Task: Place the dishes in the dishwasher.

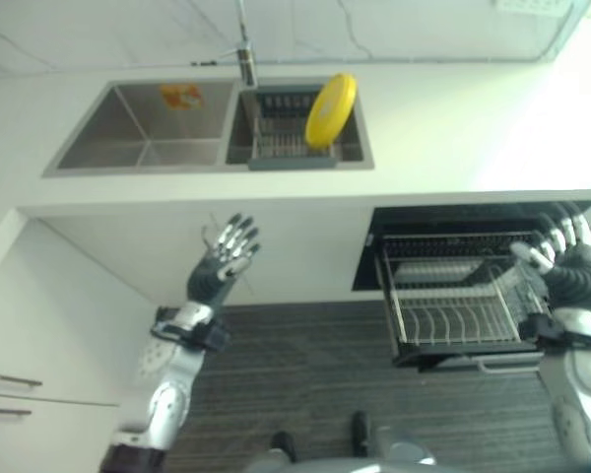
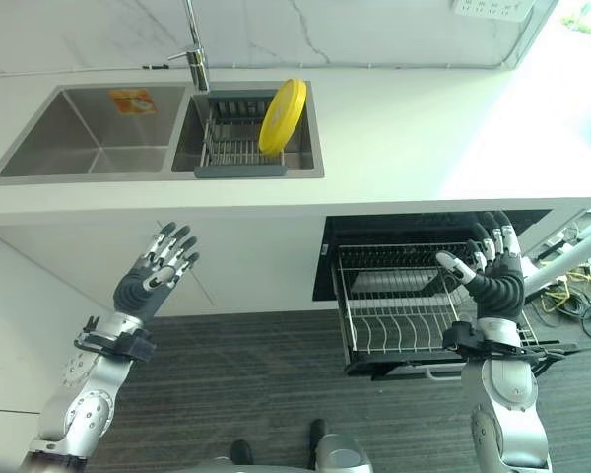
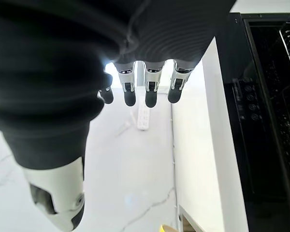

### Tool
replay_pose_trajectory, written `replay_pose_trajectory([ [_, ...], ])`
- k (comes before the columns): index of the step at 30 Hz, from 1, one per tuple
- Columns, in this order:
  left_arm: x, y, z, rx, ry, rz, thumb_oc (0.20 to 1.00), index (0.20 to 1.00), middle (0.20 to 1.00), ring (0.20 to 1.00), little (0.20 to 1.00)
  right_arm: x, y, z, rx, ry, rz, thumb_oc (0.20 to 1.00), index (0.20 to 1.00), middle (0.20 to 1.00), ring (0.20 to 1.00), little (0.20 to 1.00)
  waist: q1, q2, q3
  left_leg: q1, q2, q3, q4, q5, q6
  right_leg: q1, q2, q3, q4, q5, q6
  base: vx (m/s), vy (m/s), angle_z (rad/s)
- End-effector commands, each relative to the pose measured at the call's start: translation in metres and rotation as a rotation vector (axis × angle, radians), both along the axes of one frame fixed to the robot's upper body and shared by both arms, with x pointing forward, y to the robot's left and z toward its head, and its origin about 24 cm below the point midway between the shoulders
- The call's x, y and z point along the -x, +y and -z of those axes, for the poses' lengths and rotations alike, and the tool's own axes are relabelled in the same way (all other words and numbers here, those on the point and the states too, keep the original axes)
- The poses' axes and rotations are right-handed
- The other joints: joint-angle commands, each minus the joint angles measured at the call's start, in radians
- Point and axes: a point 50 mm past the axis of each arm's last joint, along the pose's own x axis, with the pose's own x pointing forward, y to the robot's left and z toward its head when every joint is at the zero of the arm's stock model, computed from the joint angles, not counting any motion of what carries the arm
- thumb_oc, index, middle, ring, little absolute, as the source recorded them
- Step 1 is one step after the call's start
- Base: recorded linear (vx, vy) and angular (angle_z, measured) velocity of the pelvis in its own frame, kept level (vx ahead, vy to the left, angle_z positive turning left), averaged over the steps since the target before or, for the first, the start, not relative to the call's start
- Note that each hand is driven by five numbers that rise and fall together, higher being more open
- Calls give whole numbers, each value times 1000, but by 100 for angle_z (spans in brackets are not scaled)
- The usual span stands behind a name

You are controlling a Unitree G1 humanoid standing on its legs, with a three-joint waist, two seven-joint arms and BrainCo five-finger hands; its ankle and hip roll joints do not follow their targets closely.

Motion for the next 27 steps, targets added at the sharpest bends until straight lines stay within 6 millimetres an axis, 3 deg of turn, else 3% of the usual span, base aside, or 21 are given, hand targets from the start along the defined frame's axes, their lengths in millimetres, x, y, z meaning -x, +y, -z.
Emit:
replay_pose_trajectory([
  [1, 2, 8, -22, 25, -104, 4, 1000, 1000, 1000, 1000, 1000, 3, 0, -23, 44, -123, 0, 1000, 1000, 1000, 1000, 1000, 3, -5, -32, -25, -67, -43, 79, -60, -13, -47, 8, 18, 33, 9, 25, 188, -119, 7],
  [3, 4, 4, -19, 62, -79, 14, 1000, 1000, 1000, 1000, 1000, 3, -3, -22, 50, -103, 4, 1000, 1000, 1000, 1000, 1000, -5, -7, -29, -91, -31, 7, 299, 22, -74, -12, 1, 10, -1, 13, -6, 114, -86, 3],
  [5, 4, 0, -18, 123, -61, 30, 1000, 1000, 1000, 1000, 1000, 2, -4, -23, 57, -93, 4, 1000, 1000, 1000, 1000, 1000, -13, -12, -22, -173, 29, 51, 419, 82, -114, 6, -18, -11, -14, 21, -16, 55, -42, 23],
  [6, 4, 0, -18, 133, -56, 34, 1000, 1000, 1000, 1000, 1000, 2, -4, -23, 58, -92, 5, 1000, 1000, 1000, 1000, 1000, -15, -14, -22, -181, 46, 70, 417, 80, -113, 9, -25, -17, -16, 21, -15, 97, 48, 38],
  [7, 4, 1, -15, 125, -51, 40, 1000, 1000, 1000, 1000, 1000, 0, -4, -23, 61, -81, 1, 1000, 1000, 1000, 1000, 1000, -26, -15, -24, -182, 95, 150, 352, 73, -103, 25, -41, -29, -35, 24, -1, 123, 140, 46],
  [8, 5, 1, -14, 91, -59, 51, 1000, 1000, 1000, 1000, 1000, 0, -5, -22, 67, -68, -5, 1000, 1000, 1000, 1000, 1000, -32, -11, -28, -168, 99, 185, 276, 60, -89, 30, -47, -31, -52, 28, 10, 164, 216, 43],
  [10, 10, 2, -11, 86, -48, 56, 1000, 1000, 1000, 1000, 1000, -1, -7, -22, 90, -57, -21, 1000, 1000, 1000, 1000, 1000, -26, 6, -39, -143, 72, 178, 95, 68, -77, 43, -47, -6, -85, 36, 31, 215, 276, 43],
  [12, 10, 5, -7, 134, -29, 36, 1000, 1000, 1000, 1000, 1000, -3, -10, -24, 107, -61, -31, 1000, 1000, 1000, 1000, 1000, -2, 22, -48, -176, 77, 94, -2, 125, -98, 79, -35, 41, -112, 20, 37, 288, 289, -9],
  [16, 9, 3, -4, 146, -45, 25, 1000, 1000, 1000, 1000, 1000, -6, -11, -29, 107, -81, -40, 1000, 1000, 1000, 1000, 1000, 16, 26, -59, -213, 92, 94, -2, 138, -106, 108, -42, 35, -116, -8, 40, 165, 229, -56],
  [18, 8, 3, -6, 131, -55, 20, 1000, 1000, 1000, 1000, 1000, -3, -10, -30, 97, -83, -49, 1000, 1000, 1000, 1000, 1000, 9, 24, -73, -198, 97, 135, -2, 127, -90, 113, -60, 9, -116, -7, 54, 189, 282, -24],
  [22, 5, 7, -13, 120, -81, 15, 1000, 1000, 1000, 1000, 1000, 2, -7, -26, 72, -87, -61, 1000, 1000, 1000, 1000, 1000, 16, 7, -83, -165, 58, 141, -2, 80, -54, 118, -95, -14, -107, 2, 84, 146, 223, 5],
  [24, 1, 4, -18, 113, -98, 31, 1000, 1000, 1000, 1000, 1000, -1, -6, -29, 72, -98, -44, 1000, 1000, 1000, 1000, 1000, 43, -18, -86, -157, 23, 94, -2, 52, -30, 96, -118, -22, -63, 3, 101, 139, 264, 8],
  [27, 0, 1, -19, 120, -96, 60, 1000, 1000, 1000, 1000, 1000, -3, -7, -31, 55, -109, -27, 1000, 1000, 1000, 1000, 1000, 55, -35, -84, -152, 6, 78, -2, 41, -11, 73, -127, -16, 17, 16, 113, 107, 191, 11],
])
